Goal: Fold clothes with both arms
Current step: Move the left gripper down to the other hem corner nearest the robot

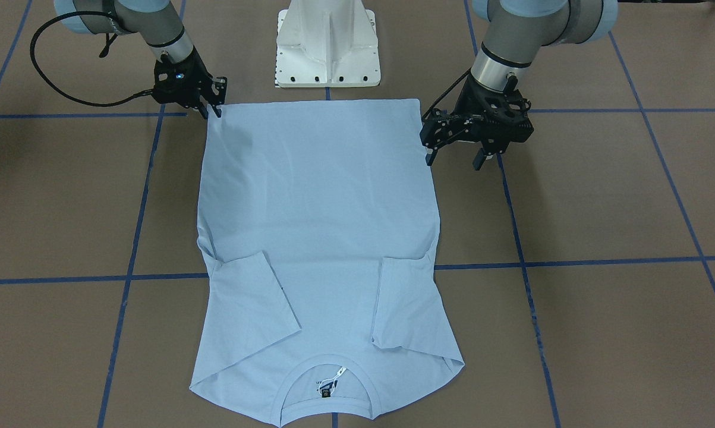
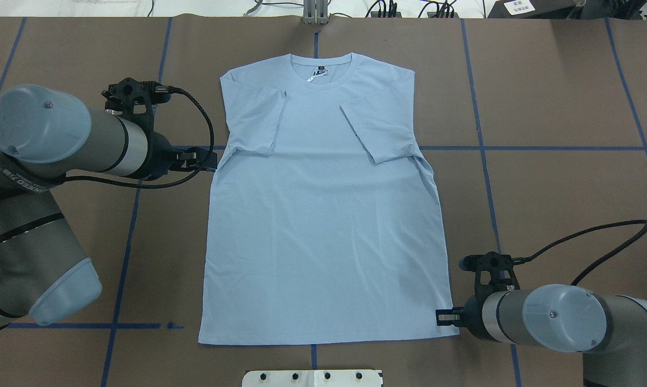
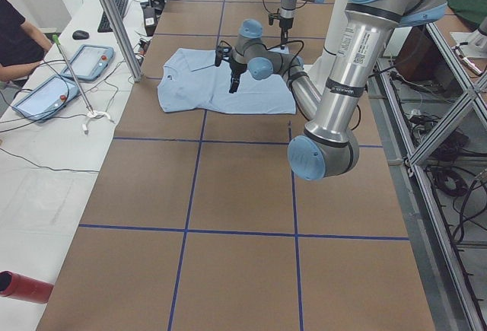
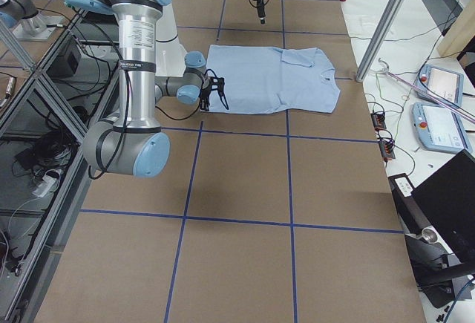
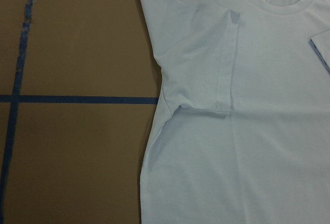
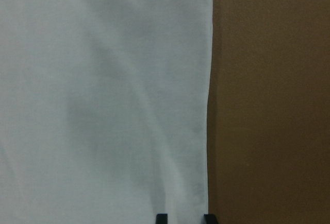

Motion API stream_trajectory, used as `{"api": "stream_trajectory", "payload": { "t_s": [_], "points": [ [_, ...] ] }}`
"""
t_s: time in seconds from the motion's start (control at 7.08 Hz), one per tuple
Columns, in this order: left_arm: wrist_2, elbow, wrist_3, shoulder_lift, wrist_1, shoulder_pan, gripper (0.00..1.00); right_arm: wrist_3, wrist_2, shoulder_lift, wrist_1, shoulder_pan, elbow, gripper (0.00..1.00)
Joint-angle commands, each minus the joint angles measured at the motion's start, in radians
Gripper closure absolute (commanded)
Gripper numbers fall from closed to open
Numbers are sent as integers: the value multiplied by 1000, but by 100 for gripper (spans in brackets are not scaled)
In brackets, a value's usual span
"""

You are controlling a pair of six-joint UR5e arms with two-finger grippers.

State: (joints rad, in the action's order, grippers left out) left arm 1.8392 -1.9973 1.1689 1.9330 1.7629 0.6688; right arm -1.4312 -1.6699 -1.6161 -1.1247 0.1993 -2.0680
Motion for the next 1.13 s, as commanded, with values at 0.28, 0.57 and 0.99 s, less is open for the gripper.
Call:
{"api": "stream_trajectory", "payload": {
  "t_s": [0.28,0.57,0.99],
  "points": [
    [0,0,0,-2,1,0,0,-2,-40,4,-50,-3,-1,21],
    [2,0,2,1,1,0,0,-2,-54,8,-53,-4,-1,26],
    [2,-2,0,4,1,0,0,-2,-60,9,-53,-8,2,46]
  ]
}}
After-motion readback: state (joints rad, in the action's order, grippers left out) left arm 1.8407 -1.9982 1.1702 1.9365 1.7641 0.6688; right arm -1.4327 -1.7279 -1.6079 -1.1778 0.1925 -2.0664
